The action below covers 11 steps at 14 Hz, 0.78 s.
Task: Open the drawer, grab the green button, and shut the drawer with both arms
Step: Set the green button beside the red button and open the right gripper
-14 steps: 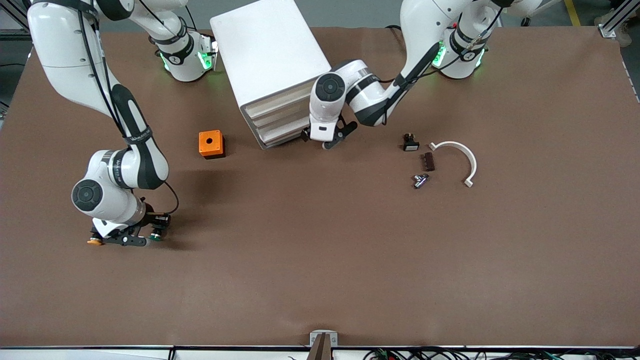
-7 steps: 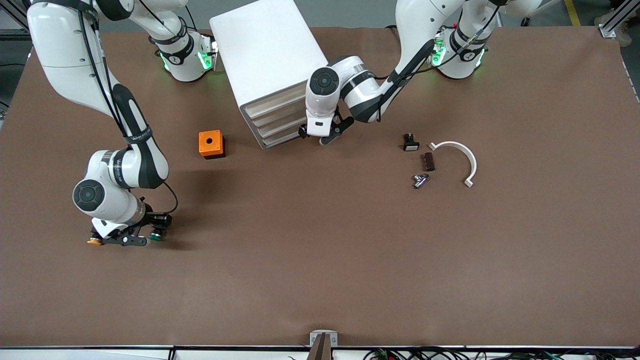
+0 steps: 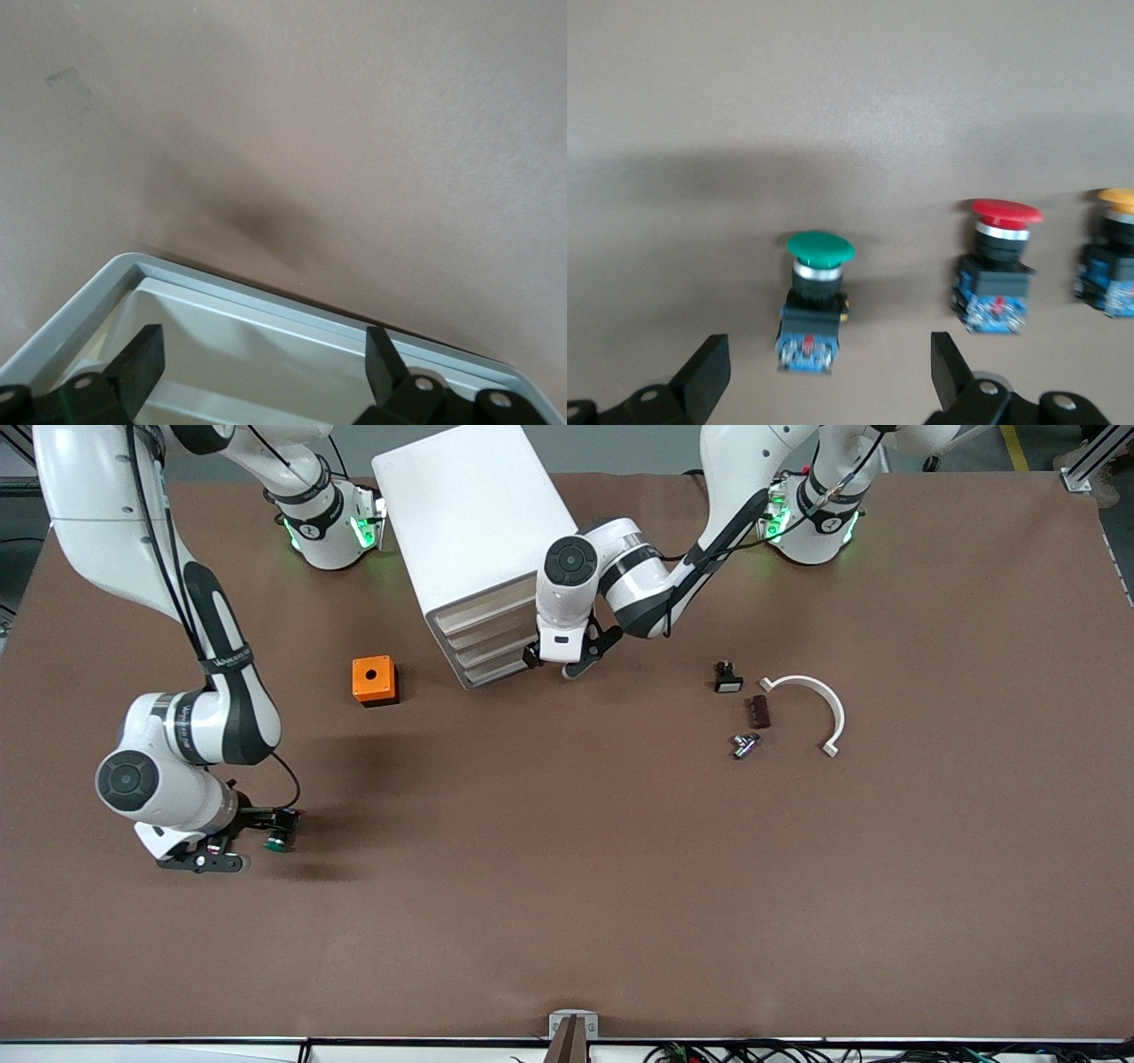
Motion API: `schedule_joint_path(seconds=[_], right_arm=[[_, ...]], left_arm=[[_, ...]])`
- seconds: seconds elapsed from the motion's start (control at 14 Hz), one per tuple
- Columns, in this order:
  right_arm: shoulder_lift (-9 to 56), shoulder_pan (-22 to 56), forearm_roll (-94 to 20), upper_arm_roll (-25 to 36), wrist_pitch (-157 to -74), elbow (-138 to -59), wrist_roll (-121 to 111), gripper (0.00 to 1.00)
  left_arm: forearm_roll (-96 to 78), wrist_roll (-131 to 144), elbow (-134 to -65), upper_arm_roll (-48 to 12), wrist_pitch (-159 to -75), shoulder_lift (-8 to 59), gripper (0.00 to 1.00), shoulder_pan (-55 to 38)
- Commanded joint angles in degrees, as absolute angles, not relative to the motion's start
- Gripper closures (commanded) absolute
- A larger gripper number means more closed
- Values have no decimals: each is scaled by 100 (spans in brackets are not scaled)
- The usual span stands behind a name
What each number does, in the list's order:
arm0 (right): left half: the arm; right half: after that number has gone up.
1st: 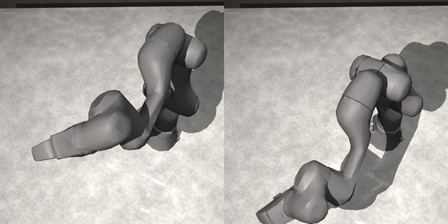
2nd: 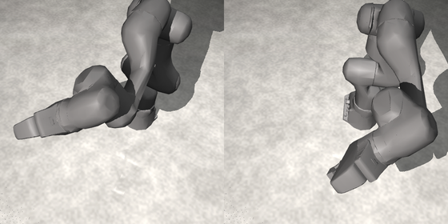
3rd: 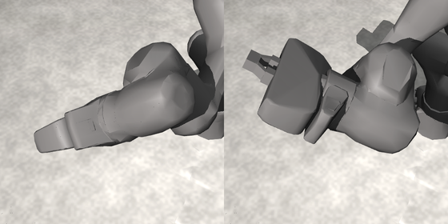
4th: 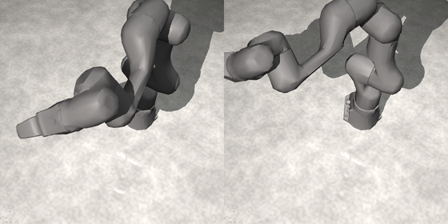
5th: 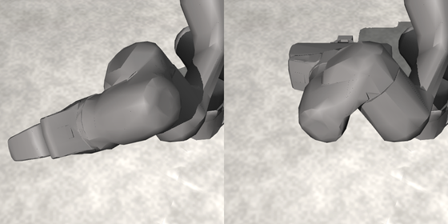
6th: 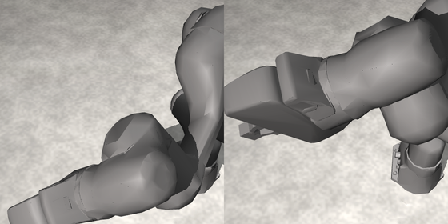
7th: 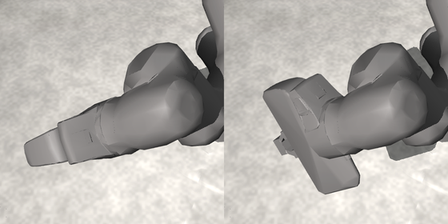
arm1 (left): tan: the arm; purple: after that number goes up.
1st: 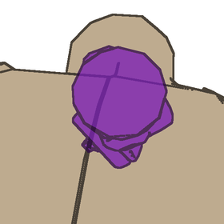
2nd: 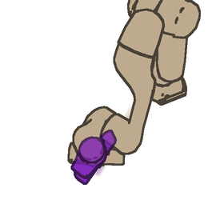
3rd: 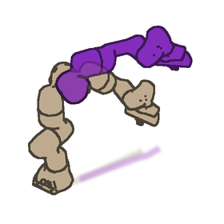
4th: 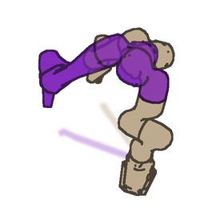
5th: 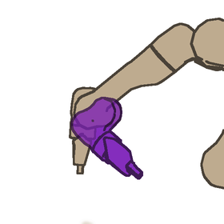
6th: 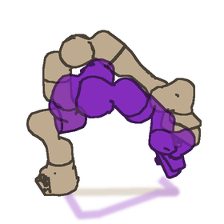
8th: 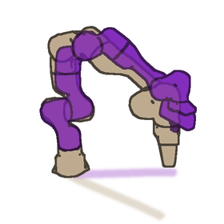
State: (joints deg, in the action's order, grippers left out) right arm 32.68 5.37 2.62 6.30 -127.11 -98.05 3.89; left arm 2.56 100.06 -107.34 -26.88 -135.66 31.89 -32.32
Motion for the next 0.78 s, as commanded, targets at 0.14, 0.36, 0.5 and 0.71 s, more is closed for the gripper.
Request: schedule_joint_path(seconds=[0.14, 0.36, 0.5, 0.71], right_arm=[[2402, 387, 360, 580, -11552, -9581, -96, 0], [1795, 299, 308, 571, -10471, -9239, -421, 0], [1469, 176, 273, 563, -9741, -8931, -448, 0], [1152, 88, 272, 571, -9194, -8754, -457, 0]], left_arm=[[299, 9539, -10223, -2689, -12203, 2796, 0, -2796], [299, 8967, -10107, -2698, -11742, 2524, 0, -2445], [299, 8624, -10108, -2716, -11629, 2295, 0, -2216], [281, 7807, -10108, -2716, -11435, 1725, 0, -1926]])
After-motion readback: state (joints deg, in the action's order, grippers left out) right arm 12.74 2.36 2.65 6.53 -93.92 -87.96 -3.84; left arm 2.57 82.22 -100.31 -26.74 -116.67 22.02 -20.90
